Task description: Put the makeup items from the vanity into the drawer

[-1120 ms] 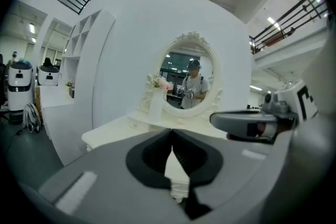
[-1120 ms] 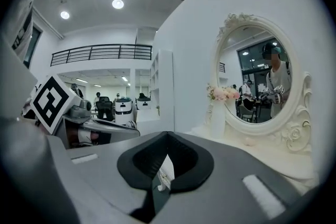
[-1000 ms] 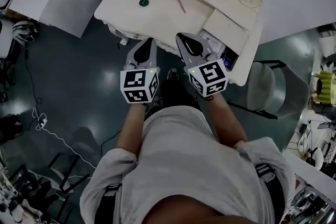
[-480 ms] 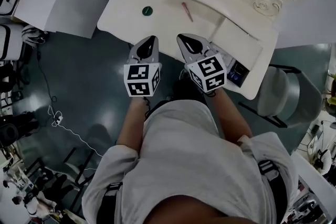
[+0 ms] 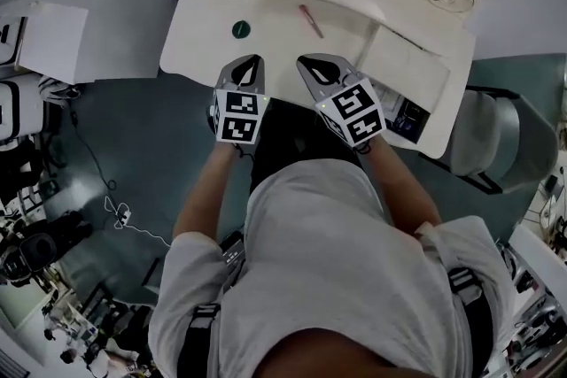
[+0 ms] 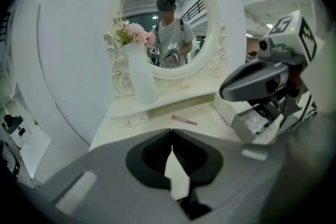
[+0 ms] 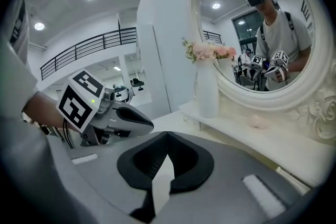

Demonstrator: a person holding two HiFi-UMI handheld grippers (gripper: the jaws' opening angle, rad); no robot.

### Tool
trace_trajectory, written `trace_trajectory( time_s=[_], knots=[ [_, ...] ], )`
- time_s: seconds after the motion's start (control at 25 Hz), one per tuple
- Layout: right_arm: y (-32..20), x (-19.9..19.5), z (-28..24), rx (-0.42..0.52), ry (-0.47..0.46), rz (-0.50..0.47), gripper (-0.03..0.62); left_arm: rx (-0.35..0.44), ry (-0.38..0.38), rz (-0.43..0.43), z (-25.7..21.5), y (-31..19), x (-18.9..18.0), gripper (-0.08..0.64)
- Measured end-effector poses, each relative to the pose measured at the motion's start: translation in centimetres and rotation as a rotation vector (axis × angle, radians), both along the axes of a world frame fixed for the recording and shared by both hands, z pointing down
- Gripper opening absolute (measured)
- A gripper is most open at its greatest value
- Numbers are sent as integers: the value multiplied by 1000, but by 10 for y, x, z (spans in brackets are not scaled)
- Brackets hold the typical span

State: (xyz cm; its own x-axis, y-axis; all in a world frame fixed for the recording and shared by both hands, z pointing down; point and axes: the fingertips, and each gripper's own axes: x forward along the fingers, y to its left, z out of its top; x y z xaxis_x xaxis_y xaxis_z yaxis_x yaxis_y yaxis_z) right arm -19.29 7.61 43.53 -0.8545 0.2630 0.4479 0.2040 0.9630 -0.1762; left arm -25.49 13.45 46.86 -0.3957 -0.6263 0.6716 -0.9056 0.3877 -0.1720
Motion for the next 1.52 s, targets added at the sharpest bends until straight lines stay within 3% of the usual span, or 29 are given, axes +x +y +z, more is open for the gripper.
trace_trajectory(
  time_s=[0.2,0.6,0.88,1.08,1.12,1.24,1.52],
  knots=[
    [-7,-20,11,16,46,58,0,-65,15,138,17,-2,-25,3],
    [7,-81,41,-7,150,162,0,-240,27,363,68,26,-116,3],
    [3,-92,63,-49,224,318,0,-350,57,656,108,23,-128,3],
    [0,-88,69,-65,249,406,0,-419,100,776,130,17,-134,3],
    [-1,-87,71,-65,249,417,0,-443,119,795,136,16,-133,5],
    [-5,-81,76,-72,255,444,0,-515,156,836,153,15,-129,137],
    [-16,-62,69,-57,254,479,0,-581,159,825,173,14,-133,167]
  ],
)
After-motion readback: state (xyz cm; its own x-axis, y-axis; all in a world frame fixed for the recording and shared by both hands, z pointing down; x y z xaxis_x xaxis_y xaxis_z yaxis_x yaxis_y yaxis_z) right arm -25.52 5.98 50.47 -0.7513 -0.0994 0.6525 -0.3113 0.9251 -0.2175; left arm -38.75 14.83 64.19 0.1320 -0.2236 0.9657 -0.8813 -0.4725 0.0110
